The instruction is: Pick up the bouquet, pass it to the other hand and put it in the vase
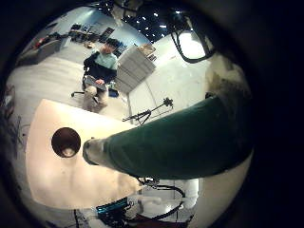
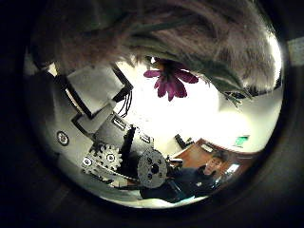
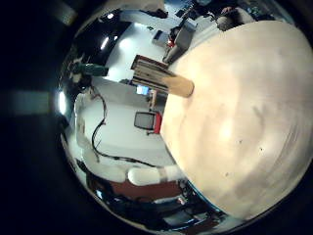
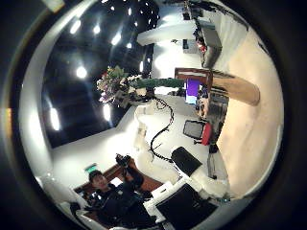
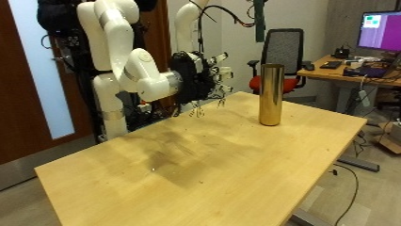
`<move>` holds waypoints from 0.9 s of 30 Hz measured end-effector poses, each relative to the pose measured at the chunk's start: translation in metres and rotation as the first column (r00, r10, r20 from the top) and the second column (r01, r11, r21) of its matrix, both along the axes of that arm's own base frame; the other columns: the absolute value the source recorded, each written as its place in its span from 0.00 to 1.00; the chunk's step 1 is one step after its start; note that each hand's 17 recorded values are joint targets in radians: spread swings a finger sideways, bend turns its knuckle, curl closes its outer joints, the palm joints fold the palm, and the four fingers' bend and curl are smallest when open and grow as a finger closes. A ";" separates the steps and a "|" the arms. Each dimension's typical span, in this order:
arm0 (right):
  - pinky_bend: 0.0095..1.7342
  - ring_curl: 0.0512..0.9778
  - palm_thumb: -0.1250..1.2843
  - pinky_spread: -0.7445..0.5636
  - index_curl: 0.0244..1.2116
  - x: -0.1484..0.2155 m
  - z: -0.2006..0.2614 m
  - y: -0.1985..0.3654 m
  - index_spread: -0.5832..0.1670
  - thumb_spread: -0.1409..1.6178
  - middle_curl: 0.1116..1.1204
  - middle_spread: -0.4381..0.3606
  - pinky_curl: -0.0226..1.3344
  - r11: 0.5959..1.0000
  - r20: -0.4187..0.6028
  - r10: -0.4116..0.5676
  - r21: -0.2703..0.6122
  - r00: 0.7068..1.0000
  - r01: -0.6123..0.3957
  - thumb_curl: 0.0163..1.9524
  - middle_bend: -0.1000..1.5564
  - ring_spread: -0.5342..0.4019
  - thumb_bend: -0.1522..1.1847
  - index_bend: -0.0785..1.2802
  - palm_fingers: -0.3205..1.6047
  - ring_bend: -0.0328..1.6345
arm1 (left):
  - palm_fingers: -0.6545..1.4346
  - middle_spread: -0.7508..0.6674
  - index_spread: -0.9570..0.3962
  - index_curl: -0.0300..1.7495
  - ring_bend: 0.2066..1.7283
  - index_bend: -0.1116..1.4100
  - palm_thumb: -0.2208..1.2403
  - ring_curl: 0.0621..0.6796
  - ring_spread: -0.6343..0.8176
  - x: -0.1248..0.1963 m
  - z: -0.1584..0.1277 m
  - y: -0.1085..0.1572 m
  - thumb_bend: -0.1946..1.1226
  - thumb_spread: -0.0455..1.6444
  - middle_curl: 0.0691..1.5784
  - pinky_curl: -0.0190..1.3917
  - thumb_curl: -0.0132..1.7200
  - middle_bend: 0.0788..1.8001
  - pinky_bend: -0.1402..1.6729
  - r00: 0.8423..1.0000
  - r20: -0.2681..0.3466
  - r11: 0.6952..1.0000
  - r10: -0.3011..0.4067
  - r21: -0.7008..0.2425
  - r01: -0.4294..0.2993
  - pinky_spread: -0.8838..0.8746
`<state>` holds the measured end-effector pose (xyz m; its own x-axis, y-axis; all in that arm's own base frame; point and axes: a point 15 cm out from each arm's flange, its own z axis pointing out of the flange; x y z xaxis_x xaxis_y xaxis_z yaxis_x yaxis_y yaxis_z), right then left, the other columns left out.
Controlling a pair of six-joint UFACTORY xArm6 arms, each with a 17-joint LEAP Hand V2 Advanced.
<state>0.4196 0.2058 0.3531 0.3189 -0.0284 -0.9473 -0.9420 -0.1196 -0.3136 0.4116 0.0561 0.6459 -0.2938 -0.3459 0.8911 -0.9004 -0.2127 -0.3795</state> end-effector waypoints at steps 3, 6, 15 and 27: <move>0.38 0.23 0.60 0.89 0.16 0.003 -0.001 -0.005 0.17 0.62 0.13 0.61 0.25 1.000 0.003 -0.012 0.000 1.000 0.012 0.21 0.16 0.78 0.09 0.17 0.15 0.32 | 0.80 0.10 0.29 0.92 0.82 0.19 0.93 0.86 0.16 0.002 -0.006 0.004 0.13 0.20 0.74 0.48 0.52 0.50 0.78 1.000 -0.004 1.000 0.010 0.019 -0.010 0.19; 0.38 0.23 0.60 0.89 0.16 0.005 -0.001 -0.012 0.17 0.62 0.14 0.60 0.25 1.000 0.002 -0.025 0.001 1.000 0.025 0.21 0.17 0.77 0.09 0.17 0.15 0.31 | 0.80 0.10 0.31 0.92 0.82 0.19 0.93 0.86 0.16 0.002 -0.011 0.006 0.13 0.20 0.75 0.48 0.52 0.50 0.78 1.000 0.000 0.999 0.017 0.043 -0.017 0.19; 0.38 0.22 0.61 0.89 0.18 0.005 -0.002 -0.013 0.18 0.63 0.15 0.58 0.24 1.000 0.000 -0.028 0.001 1.000 0.028 0.21 0.17 0.77 0.09 0.18 0.16 0.31 | 0.80 0.10 0.35 0.93 0.82 0.19 0.93 0.87 0.16 0.017 -0.032 0.019 0.13 0.20 0.75 0.48 0.52 0.50 0.77 0.998 -0.009 0.995 0.061 0.078 -0.060 0.19; 0.37 0.22 0.61 0.89 0.18 0.002 -0.003 -0.011 0.18 0.63 0.15 0.57 0.23 1.000 -0.002 -0.021 0.005 1.000 0.021 0.21 0.17 0.77 0.09 0.17 0.16 0.31 | 0.80 0.10 0.40 0.95 0.81 0.19 0.92 0.87 0.15 0.045 -0.067 0.025 0.13 0.20 0.75 0.48 0.52 0.50 0.76 0.999 -0.022 0.998 0.040 0.045 -0.039 0.19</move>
